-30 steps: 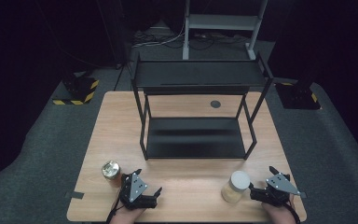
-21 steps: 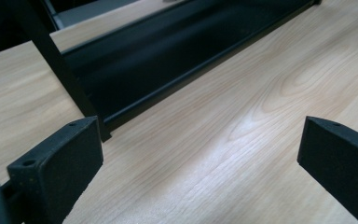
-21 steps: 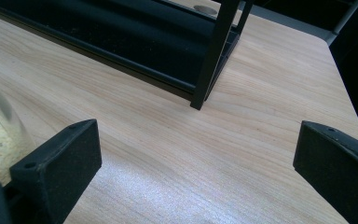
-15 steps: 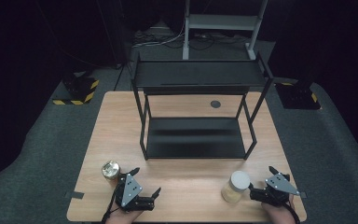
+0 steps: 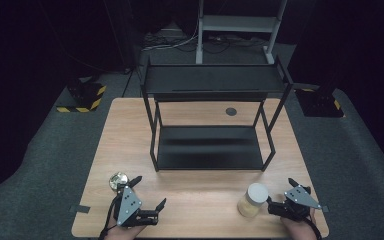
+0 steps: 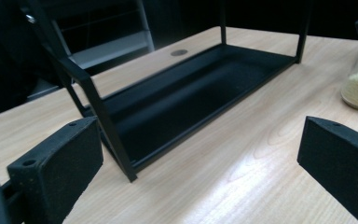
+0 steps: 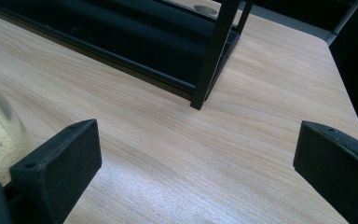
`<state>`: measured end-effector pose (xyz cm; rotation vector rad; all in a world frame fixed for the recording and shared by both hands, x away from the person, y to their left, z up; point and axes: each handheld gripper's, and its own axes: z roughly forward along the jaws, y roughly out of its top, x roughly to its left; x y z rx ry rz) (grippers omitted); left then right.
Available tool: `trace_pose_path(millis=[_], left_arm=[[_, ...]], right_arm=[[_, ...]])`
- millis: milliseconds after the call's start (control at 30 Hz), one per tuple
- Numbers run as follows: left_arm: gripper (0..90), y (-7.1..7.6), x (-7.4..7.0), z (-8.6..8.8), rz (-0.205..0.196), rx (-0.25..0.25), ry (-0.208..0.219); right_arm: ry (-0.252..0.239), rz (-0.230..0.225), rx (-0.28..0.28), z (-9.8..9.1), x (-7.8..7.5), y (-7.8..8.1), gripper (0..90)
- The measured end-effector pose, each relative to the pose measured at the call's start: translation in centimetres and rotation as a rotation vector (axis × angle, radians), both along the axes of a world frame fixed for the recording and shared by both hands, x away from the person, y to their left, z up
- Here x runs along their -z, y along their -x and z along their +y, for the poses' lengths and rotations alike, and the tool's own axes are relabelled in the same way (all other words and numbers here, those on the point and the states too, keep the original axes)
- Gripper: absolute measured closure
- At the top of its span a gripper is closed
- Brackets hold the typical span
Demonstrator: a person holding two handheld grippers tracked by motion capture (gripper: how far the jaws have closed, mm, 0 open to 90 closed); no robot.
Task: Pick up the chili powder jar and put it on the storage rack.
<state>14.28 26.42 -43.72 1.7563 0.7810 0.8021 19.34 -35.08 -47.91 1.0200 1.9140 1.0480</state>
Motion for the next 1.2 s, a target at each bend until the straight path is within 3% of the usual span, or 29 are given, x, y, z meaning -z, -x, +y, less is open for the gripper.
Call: trace_pose_path(millis=[333, 733, 1000, 1200], left_arm=[[0.4, 0.4, -0.2, 1.2, -0.022, -0.044, 0.013], [0.4, 1.0, -0.2, 2.6, -0.049, -0.132, 0.006], [0.4, 1.0, 0.1, 3.6, -0.042, -0.172, 0.012], [0.4, 0.7, 0.4, 4.1, -0.013, -0.196, 0.027]], right_arm=[[0.000, -0.001, 0.002, 0.0, 0.0, 0.0, 0.3], [0.000, -0.002, 0.002, 0.0, 0.0, 0.0, 0.3], [0.000, -0.002, 0.002, 0.0, 0.0, 0.0, 0.3], [-0.001, -0.002, 0.002, 0.0, 0.0, 0.0, 0.3]])
